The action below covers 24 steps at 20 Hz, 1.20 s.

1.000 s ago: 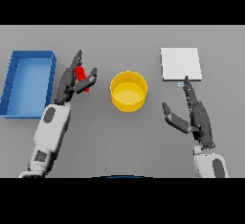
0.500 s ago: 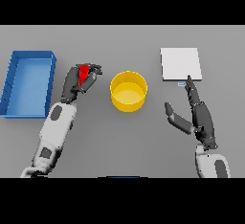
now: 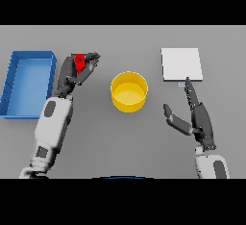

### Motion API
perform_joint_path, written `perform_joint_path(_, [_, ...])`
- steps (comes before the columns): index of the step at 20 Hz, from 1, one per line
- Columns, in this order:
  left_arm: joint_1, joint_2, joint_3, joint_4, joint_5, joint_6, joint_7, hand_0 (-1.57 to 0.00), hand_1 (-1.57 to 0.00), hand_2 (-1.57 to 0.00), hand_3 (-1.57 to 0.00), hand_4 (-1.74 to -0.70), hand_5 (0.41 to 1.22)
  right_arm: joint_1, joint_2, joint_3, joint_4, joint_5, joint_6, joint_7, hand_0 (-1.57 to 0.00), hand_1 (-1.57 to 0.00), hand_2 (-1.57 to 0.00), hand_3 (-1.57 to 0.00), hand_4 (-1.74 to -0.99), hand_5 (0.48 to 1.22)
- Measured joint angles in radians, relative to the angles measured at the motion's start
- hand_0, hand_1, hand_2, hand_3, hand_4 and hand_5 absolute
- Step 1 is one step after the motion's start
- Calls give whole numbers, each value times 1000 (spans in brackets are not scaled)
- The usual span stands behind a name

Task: Pick up the red beaker and tilt it to pour out 1 green nut into yellow bowl. Pick up the yellow bowl and place it on the metallic measuring scale.

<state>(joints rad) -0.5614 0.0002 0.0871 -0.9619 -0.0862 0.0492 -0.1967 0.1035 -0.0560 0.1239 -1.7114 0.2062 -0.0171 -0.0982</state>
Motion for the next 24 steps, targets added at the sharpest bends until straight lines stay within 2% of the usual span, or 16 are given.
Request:
perform_joint_path(1, [2, 8, -10, -13, -5, -14, 5, -1553, -1553, -1555, -1548, -1720, 1131, -11, 6, 2, 5, 4, -4, 18, 1, 1, 1, 1, -1226, 650])
perform_joint_path(3, [-8, 26, -33, -42, -30, -18, 34, -1556, -1557, -1558, -1553, -1724, 1132, 2, -4, 2, 2, 13, -6, -27, 1, 1, 1, 1, -1219, 656])
perform_joint_path(6, [-11, 57, -50, -58, -56, -35, 61, -1556, -1557, -1558, -1553, -1724, 1138, -19, -7, 4, 17, 38, -22, -23, 1, 1, 1, 1, -1219, 661])
perform_joint_path(10, [-32, 108, -100, -70, -130, -50, 72, -1563, -1564, -1564, -1562, -1732, 1129, 4, -11, 7, 1, 40, -20, -48, 1, 1, 1, 1, -1202, 662])
perform_joint_path(13, [-53, 158, -181, -85, -233, -73, 136, -1567, -1567, -1568, -1566, -1737, 1120, -8, -8, 8, -2, 39, -18, 0, 1, 1, 1, 1, -1190, 658])
perform_joint_path(14, [-67, 180, -209, -92, -268, -89, 145, -1568, -1568, -1568, -1567, -1737, 1125, 8, -13, 11, -10, 46, -18, -16, 1, 1, 1, 1, -1186, 660])
perform_joint_path(17, [-114, 208, -302, -107, -374, -125, 210, -1569, -1569, -1570, -1569, -1739, 1134, -14, -19, 0, -4, 30, -9, 20, 1, 1, 1, 1, -1178, 667])
perform_joint_path(18, [-140, 208, -327, -105, -404, -136, 230, -1570, -1570, -1570, -1569, -1740, 1139, 0, -15, 11, -19, 36, -6, 8, 1, 1, 1, 1, -1178, 667])
perform_joint_path(24, [-239, 260, -519, -79, -637, -222, 275, -1571, -1571, -1571, -1571, -1741, 1197, 2, 0, 17, -28, 26, -1, 29, 1, 1, 1, 1, -1187, 676])
